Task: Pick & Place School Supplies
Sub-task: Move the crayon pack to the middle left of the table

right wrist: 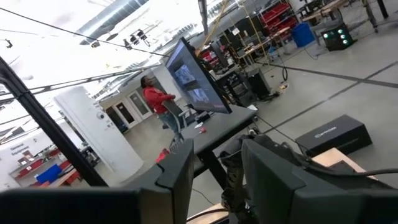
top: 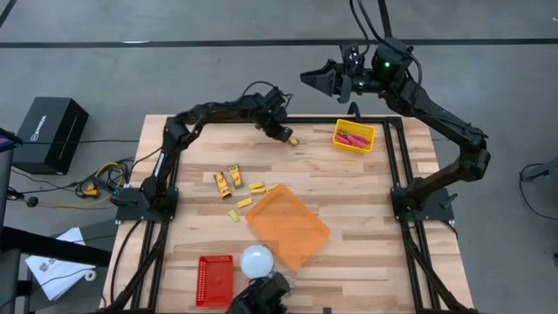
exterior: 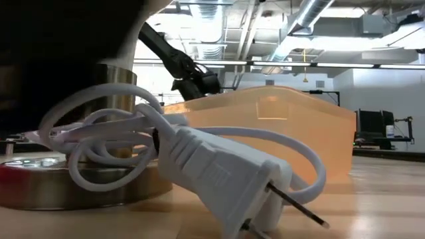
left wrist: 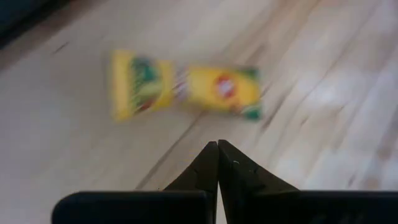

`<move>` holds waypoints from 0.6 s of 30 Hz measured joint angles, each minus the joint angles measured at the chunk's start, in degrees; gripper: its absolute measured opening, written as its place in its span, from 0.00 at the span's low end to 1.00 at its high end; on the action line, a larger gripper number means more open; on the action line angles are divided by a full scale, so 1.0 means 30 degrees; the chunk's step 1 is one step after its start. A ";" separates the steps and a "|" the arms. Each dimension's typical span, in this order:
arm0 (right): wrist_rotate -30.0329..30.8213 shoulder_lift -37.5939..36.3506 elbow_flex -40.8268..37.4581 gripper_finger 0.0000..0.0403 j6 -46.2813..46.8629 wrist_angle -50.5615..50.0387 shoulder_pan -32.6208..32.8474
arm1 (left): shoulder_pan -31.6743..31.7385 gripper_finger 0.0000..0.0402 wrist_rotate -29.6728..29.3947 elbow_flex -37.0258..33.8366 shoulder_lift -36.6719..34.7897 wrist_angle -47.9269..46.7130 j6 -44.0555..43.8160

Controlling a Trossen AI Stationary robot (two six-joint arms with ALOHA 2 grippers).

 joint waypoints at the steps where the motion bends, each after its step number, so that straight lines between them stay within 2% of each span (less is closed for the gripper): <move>1: 0.0017 0.0000 0.0000 0.32 0.0016 0.0124 0.0012 | 0.0025 0.00 -0.0012 0.0000 0.0000 -0.0466 0.0339; 4: 0.0025 0.0000 0.0000 0.32 0.0406 0.0776 0.0124 | -0.0096 0.00 -0.0156 -0.0007 0.0000 -0.1635 0.0910; 7: 0.0025 -0.0007 0.0022 0.32 0.0510 0.1182 0.0124 | -0.0659 0.00 -0.0194 -0.0066 -0.0574 -0.1319 0.1478; 12: 0.0031 -0.0007 0.0022 0.32 0.0510 0.1224 0.0102 | -0.1214 0.00 -0.0775 0.0080 -0.2551 0.2676 0.1281; 18: 0.0046 -0.0007 0.0022 0.32 0.0648 0.1224 0.0243 | -0.0827 0.00 -0.2179 -0.0015 -0.1791 0.3762 0.0459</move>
